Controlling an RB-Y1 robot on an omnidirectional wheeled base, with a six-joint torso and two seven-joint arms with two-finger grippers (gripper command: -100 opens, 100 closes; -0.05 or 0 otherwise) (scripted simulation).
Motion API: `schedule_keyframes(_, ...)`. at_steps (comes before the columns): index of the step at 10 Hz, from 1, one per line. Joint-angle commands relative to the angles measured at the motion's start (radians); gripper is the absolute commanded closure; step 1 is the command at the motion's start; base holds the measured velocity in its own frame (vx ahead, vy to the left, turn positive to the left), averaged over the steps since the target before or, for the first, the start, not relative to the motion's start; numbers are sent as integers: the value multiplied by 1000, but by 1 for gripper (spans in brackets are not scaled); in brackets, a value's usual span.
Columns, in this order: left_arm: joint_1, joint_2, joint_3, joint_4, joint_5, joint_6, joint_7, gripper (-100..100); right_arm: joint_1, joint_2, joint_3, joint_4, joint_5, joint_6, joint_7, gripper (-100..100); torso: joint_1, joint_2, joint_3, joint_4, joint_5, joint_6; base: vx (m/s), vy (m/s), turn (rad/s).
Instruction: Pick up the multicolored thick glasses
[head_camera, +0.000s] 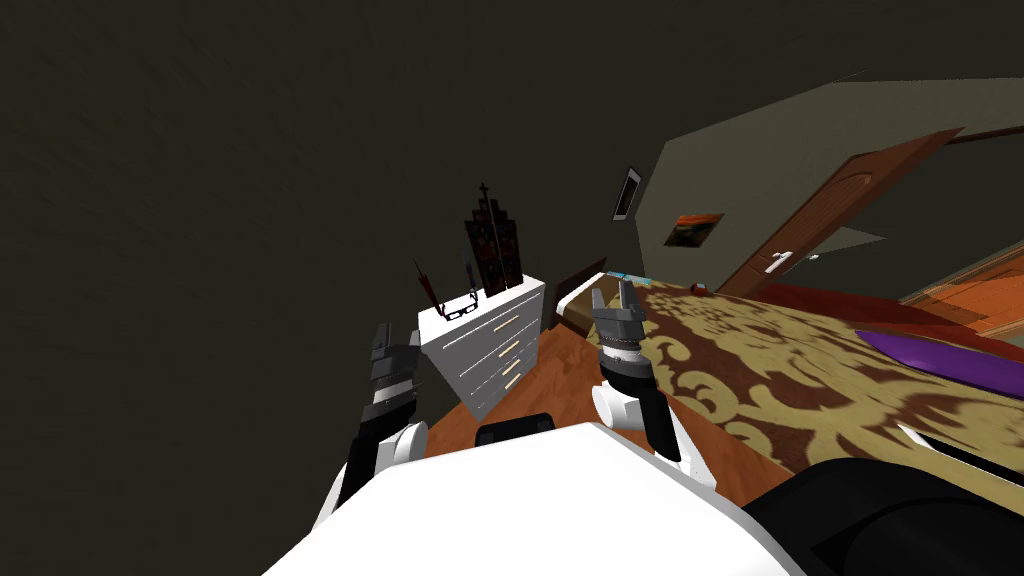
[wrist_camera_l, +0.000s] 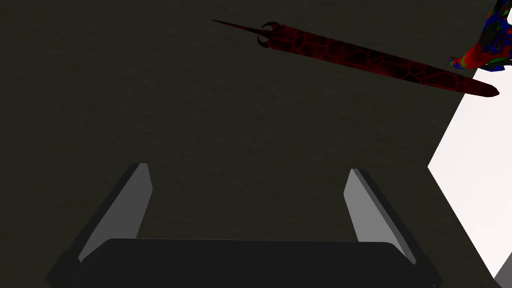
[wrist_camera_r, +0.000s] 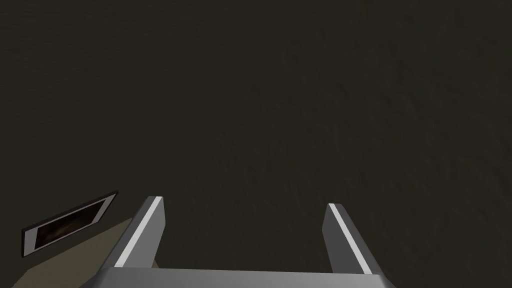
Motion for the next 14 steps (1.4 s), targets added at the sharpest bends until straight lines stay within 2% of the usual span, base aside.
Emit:
schedule_keyframes(1, -16, 32, 3, 3, -3, 21, 7, -100, 0, 0, 0, 0, 0, 0, 0, 0, 0, 0, 0, 0, 0, 0, -12, -8, -18)
schedule_keyframes(4, -77, 104, 16, 13, -15, 99, 35, -100, 0, 0, 0, 0, 0, 0, 0, 0, -1, 2, 1, 0, 0, 0, -39, -29, -23)
schedule_keyframes(5, -77, 104, 16, 13, -15, 105, 35, -100, 0, 0, 0, 0, 0, 0, 0, 0, -2, 3, 2, 1, -1, 0, -51, -26, -8)
schedule_keyframes(6, -106, 126, 22, 18, -21, 142, 48, -100, 0, 0, 0, 0, 0, 0, 0, 0, -2, 3, 2, 1, 0, 0, -45, -21, -19)
schedule_keyframes(7, -106, 126, 22, 18, -21, 145, 48, -100, 0, 0, 0, 0, 0, 0, 0, 0, -1, 3, 2, 1, 0, 0, -29, -16, -12)
schedule_keyframes(9, -175, 162, 35, 29, -34, 215, 79, -100, 0, 0, 0, 0, 0, 0, 0, 0, -1, 2, 1, 0, 0, 0, -44, -23, -33)
schedule_keyframes(10, -175, 162, 35, 29, -34, 240, 79, -100, 0, 0, 0, 0, 0, 0, 0, 0, -2, 3, 2, 1, 0, 0, -44, -30, -13)
schedule_keyframes(11, -214, 176, 43, 35, -42, 268, 96, -100, 0, 0, 0, 0, 0, 0, 0, 0, -2, 3, 2, 1, 0, 0, -52, -39, -19)
schedule_keyframes(12, -214, 176, 43, 35, -42, 293, 96, -100, 0, 0, 0, 0, 0, 0, 0, 0, -2, 3, 2, 1, -1, 0, -43, -32, -14)
schedule_keyframes(13, -256, 189, 51, 41, -49, 323, 114, -100, 0, 0, 0, 0, 0, 0, 0, 0, -2, 3, 2, 1, -1, 0, -47, -30, -24)
schedule_keyframes(14, -256, 189, 51, 41, -49, 351, 114, -100, 0, 0, 0, 0, 0, 0, 0, 0, -2, 3, 2, 1, 0, 0, -37, -25, -14)
